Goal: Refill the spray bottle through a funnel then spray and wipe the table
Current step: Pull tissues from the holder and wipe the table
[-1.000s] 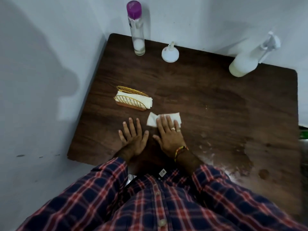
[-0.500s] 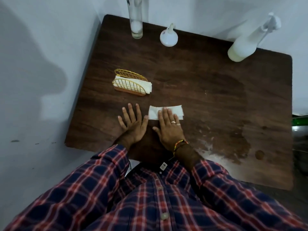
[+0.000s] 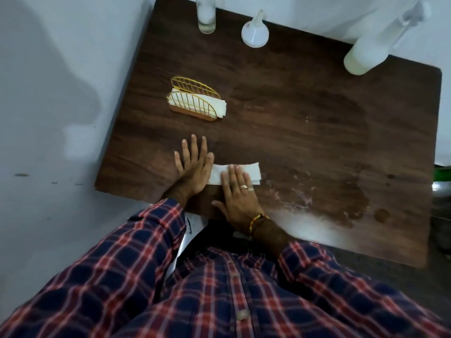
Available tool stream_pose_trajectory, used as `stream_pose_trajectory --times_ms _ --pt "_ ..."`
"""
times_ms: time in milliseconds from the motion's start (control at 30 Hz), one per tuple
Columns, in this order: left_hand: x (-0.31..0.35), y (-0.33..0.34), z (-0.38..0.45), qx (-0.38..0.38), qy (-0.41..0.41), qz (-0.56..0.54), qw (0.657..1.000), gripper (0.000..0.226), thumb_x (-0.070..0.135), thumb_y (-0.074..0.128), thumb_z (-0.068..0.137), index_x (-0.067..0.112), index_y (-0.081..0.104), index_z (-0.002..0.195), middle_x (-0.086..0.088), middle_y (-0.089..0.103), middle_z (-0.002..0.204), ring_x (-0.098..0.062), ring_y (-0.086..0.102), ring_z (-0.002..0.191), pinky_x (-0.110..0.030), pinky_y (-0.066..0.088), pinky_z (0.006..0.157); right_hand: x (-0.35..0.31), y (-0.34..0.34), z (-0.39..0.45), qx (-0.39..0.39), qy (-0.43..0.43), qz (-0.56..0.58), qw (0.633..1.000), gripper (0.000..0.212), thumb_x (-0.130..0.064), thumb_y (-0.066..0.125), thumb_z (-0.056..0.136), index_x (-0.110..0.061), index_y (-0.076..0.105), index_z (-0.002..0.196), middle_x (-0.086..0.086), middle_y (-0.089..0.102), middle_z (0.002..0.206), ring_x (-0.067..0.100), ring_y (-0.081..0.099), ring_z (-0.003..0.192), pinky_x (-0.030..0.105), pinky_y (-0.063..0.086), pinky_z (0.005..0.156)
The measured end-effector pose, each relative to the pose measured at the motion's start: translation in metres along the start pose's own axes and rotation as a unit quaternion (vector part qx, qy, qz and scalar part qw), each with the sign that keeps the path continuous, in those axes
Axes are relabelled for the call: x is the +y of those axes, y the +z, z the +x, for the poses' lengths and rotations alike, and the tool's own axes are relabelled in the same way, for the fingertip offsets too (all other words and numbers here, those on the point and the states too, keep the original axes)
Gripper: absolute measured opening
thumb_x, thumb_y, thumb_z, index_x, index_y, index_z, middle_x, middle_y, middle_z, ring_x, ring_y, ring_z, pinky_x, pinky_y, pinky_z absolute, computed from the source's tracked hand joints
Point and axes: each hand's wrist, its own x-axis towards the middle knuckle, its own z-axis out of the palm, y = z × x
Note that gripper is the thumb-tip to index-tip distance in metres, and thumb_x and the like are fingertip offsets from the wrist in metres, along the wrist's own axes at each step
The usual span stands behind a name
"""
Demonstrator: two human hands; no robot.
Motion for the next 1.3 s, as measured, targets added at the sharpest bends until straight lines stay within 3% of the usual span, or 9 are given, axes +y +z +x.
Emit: stream_pose_trajectory --times_ms 167,367,467,600,667,867,967,1067,1300 --pt "-0.011 0.009 -0.019 -0.007 0.007 0.005 1.0 0.056 0.042 0.011 0.105 0.03 -0.007 0.157 0.003 -0.018 0.164 -0.02 -0.022 0.149 -0.047 -0.014 0.119 0.043 -0.017 0.011 0.039 0.103 0.006 0.994 0.081 -0.058 0.025 0.095 0.003 0.035 0.148 0.03 0.032 0.153 0.047 0.031 0.142 0.06 0.028 0.113" --pt "-0.01 0.016 -0.028 0.024 0.01 0.05 0.998 0.06 0.044 0.017 0.105 0.025 -0.004 0.158 -0.002 -0.013 0.165 -0.026 -0.016 0.151 -0.052 -0.008 0.119 -0.002 0.007 -0.013 0.025 -0.033 -0.017 0.999 0.084 -0.061 0.026 0.091 -0.001 0.031 0.15 0.028 0.027 0.156 0.048 0.024 0.144 0.063 0.029 0.111" --pt "-0.014 0.02 -0.038 0.018 0.029 0.05 0.998 0.062 0.046 0.018 0.105 0.023 -0.003 0.158 -0.004 -0.013 0.165 -0.028 -0.016 0.15 -0.053 -0.009 0.119 -0.002 0.026 -0.048 0.037 -0.048 -0.021 0.998 0.081 -0.06 0.03 0.093 -0.002 0.034 0.149 0.026 0.03 0.155 0.046 0.028 0.143 0.063 0.032 0.11" --pt "-0.012 0.03 -0.05 0.025 0.024 0.045 0.998 0.063 0.048 0.019 0.104 0.022 0.001 0.158 -0.005 -0.009 0.165 -0.03 -0.013 0.151 -0.056 -0.008 0.119 0.025 0.018 -0.046 0.048 0.071 0.002 0.996 0.08 -0.059 0.026 0.093 -0.005 0.033 0.151 0.023 0.028 0.157 0.043 0.027 0.145 0.062 0.027 0.114" --pt "-0.007 0.033 -0.053 0.028 0.025 0.034 0.999 0.062 0.048 0.017 0.104 0.021 0.002 0.158 -0.003 -0.008 0.166 -0.03 -0.013 0.151 -0.056 -0.01 0.118 0.019 0.011 -0.041 0.032 0.088 0.018 0.995 0.082 -0.061 0.025 0.093 -0.006 0.028 0.153 0.021 0.023 0.16 0.043 0.021 0.147 0.063 0.02 0.116" --pt "0.005 0.034 -0.056 0.005 0.095 0.04 0.995 0.061 0.046 0.018 0.104 0.023 0.002 0.158 0.002 -0.005 0.166 -0.024 -0.012 0.152 -0.052 -0.012 0.118 0.011 0.033 -0.079 0.015 -0.042 -0.026 0.999 0.081 -0.062 0.024 0.094 -0.008 0.027 0.153 0.015 0.022 0.161 0.04 0.021 0.148 0.063 0.022 0.115" --pt "0.01 0.032 -0.054 -0.001 0.089 0.032 0.996 0.06 0.046 0.018 0.104 0.023 0.002 0.158 0.003 -0.004 0.166 -0.024 -0.011 0.152 -0.051 -0.01 0.119 0.037 0.025 -0.078 0.029 0.031 -0.008 0.999 0.077 -0.06 0.024 0.095 -0.009 0.03 0.153 0.013 0.026 0.16 0.038 0.024 0.147 0.062 0.027 0.113" --pt "0.016 0.031 -0.051 -0.002 0.074 0.038 0.997 0.061 0.047 0.017 0.104 0.023 0.002 0.158 0.002 -0.004 0.166 -0.025 -0.011 0.152 -0.053 -0.008 0.119 0.043 0.004 -0.042 0.022 0.11 0.038 0.993 0.078 -0.06 0.017 0.095 -0.011 0.022 0.155 0.011 0.018 0.163 0.037 0.016 0.15 0.062 0.017 0.117" --pt "0.022 0.016 -0.041 0.016 0.051 0.043 0.998 0.061 0.045 0.02 0.105 0.02 0.004 0.158 -0.002 -0.002 0.166 -0.027 -0.008 0.152 -0.053 -0.006 0.12 0.042 0.013 -0.059 -0.005 -0.011 -0.016 1.0 0.078 -0.061 0.022 0.095 -0.01 0.028 0.154 0.011 0.023 0.162 0.037 0.021 0.148 0.063 0.024 0.114"
